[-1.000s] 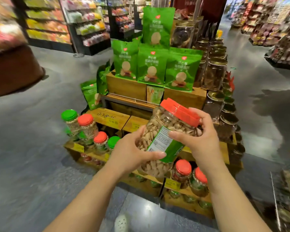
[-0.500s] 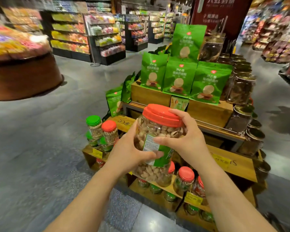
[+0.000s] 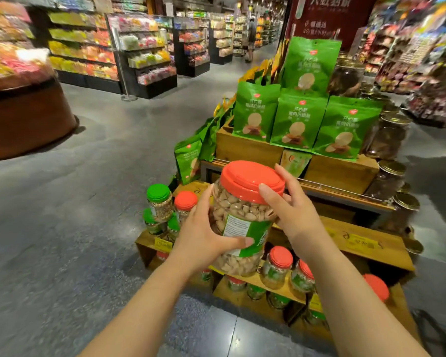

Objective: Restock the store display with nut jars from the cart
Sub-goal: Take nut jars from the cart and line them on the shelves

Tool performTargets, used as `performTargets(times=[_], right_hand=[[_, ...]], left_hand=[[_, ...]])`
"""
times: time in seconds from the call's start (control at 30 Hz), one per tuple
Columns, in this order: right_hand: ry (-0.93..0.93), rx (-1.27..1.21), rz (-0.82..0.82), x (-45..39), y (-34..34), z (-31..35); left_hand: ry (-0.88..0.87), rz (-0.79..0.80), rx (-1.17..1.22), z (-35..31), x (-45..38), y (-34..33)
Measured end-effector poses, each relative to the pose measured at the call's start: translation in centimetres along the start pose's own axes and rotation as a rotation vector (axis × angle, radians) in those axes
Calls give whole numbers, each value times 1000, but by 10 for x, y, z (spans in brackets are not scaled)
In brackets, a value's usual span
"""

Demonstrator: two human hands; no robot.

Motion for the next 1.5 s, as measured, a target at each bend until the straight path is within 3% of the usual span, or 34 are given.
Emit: performTargets(times=[0.47,0.73,1.0,1.13,1.3,1.5], right_hand=[[-312,-114,50,-66,-9,-81],[-411,-175,113,-180,-2,-109],[-388,-129,181,-261,3,-125],[-407,-139,170,-284,-2,-142],[-454,-146,177,-305,-13,-167],[-562,-123,159,-321,-34,-221]], left_hand=[[49,119,30,61,-75,-22],[129,28,4,89,-169,-36],[193,-108,-15,121,-227,-45],[238,-89,-32,144,-245,-48],[364,-97,141,180,-255,-51],[485,-79,174,254,-258,-67]])
Point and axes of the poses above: each hand's wrist, its own x-axis away from the middle knuckle, its own y-axis out of the back of the hand, z = x × y, the point moved 9 cm from there along -x, towards the middle knuckle, and after that the axes turned 6 degrees about x, right-handed, at the moved point
